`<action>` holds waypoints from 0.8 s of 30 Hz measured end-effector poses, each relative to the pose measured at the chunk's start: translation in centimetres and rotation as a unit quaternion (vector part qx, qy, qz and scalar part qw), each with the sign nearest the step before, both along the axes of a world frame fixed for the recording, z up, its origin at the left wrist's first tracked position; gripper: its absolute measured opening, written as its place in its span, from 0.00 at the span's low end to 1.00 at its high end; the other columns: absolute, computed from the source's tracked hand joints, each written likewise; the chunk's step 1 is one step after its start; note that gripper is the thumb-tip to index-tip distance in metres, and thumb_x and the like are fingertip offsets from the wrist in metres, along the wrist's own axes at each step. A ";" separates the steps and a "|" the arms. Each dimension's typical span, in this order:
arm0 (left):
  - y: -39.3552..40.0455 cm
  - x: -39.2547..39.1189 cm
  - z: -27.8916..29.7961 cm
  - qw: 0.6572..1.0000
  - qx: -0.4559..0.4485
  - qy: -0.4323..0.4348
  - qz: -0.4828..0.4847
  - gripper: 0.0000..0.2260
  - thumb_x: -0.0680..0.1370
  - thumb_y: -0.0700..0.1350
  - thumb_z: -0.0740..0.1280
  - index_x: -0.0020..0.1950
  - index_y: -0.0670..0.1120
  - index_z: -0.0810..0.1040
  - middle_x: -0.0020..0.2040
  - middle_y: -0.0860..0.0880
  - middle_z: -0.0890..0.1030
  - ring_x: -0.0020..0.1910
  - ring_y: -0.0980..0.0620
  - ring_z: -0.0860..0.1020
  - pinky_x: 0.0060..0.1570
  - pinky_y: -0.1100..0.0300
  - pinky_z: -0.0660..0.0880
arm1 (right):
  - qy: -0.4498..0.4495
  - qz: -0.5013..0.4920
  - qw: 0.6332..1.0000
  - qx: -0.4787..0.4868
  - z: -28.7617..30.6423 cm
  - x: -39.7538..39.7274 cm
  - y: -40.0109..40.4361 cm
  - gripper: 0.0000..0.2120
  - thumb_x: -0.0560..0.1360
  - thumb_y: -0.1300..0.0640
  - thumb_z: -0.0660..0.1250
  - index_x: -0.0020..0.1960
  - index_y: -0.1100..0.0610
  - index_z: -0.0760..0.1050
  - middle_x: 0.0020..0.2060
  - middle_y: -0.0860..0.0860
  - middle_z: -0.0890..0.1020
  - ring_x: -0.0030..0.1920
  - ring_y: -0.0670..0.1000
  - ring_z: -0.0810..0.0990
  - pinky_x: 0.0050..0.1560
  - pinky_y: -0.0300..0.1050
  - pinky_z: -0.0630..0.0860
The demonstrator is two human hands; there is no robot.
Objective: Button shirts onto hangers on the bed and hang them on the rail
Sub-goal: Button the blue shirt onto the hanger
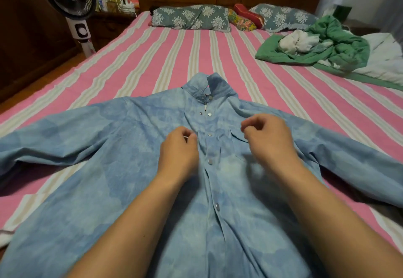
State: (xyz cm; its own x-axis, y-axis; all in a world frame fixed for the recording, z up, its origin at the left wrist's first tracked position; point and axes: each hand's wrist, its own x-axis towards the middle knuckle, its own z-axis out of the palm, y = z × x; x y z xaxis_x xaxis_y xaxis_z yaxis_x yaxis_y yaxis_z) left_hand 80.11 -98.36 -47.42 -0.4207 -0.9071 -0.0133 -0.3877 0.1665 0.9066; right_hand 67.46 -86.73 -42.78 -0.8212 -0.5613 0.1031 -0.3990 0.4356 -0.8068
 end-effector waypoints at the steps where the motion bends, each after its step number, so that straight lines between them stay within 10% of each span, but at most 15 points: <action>1: -1.0 -0.4 0.4 0.999 -0.022 0.003 0.025 0.06 0.80 0.45 0.64 0.46 0.48 0.80 0.41 0.51 0.81 0.46 0.44 0.81 0.49 0.53 0.77 | 0.009 0.024 1.000 -0.008 0.9 -0.6 -0.9 0.11 0.74 0.63 0.64 0.44 0.49 0.82 0.42 0.46 0.85 0.46 0.51 0.83 0.50 0.48 0.79; 6: -5.5 -4.4 -0.2 0.993 0.001 -0.110 -0.048 0.08 0.76 0.37 0.64 0.45 0.46 0.82 0.50 0.41 0.85 0.54 0.41 0.82 0.56 0.53 0.78 | 0.029 0.160 0.969 0.185 -2.1 -0.9 -8.2 0.02 0.74 0.55 0.69 0.45 0.51 0.76 0.46 0.55 0.82 0.48 0.58 0.80 0.50 0.48 0.77; 9: -6.3 -4.6 -2.8 0.980 -0.053 -0.183 -0.060 0.07 0.78 0.40 0.64 0.43 0.44 0.80 0.51 0.40 0.85 0.55 0.40 0.81 0.50 0.55 0.73 | 0.050 0.141 0.954 0.260 -6.5 -0.8 -9.2 0.18 0.71 0.47 0.71 0.56 0.56 0.75 0.56 0.59 0.78 0.58 0.61 0.77 0.55 0.48 0.73; 13: -6.8 -5.2 -3.5 0.964 -0.099 -0.234 -0.073 0.10 0.81 0.47 0.63 0.54 0.41 0.77 0.55 0.39 0.82 0.57 0.38 0.78 0.52 0.52 0.71 | 0.093 0.121 0.945 0.289 -6.6 -2.5 -9.5 0.08 0.73 0.57 0.68 0.49 0.58 0.73 0.55 0.61 0.81 0.58 0.62 0.78 0.45 0.45 0.69; 19: -4.8 -6.5 -3.4 0.916 -0.161 -0.351 -0.106 0.30 0.77 0.65 0.66 0.66 0.42 0.72 0.65 0.39 0.73 0.66 0.37 0.72 0.61 0.47 0.71 | -0.057 -0.004 0.987 0.152 -6.4 -5.1 -9.5 0.07 0.71 0.56 0.68 0.38 0.59 0.76 0.37 0.57 0.79 0.40 0.59 0.78 0.35 0.44 0.69; 24: -5.5 -6.5 -3.4 0.926 -0.148 -0.330 -0.106 0.17 0.80 0.54 0.66 0.56 0.41 0.79 0.61 0.39 0.78 0.61 0.36 0.74 0.52 0.51 0.72 | -0.150 0.047 0.981 0.116 -6.5 -4.7 -9.3 0.08 0.66 0.63 0.69 0.33 0.53 0.73 0.28 0.53 0.73 0.31 0.52 0.71 0.35 0.46 0.69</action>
State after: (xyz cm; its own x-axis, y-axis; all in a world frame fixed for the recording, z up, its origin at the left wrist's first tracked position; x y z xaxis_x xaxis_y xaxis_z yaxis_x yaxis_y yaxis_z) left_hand 73.61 -103.88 -50.84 -0.5787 -0.8099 -0.0959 -0.7714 0.5054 0.3867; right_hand 62.79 -96.07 -49.26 -0.7379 -0.6162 -0.2753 -0.2063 0.5943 -0.7773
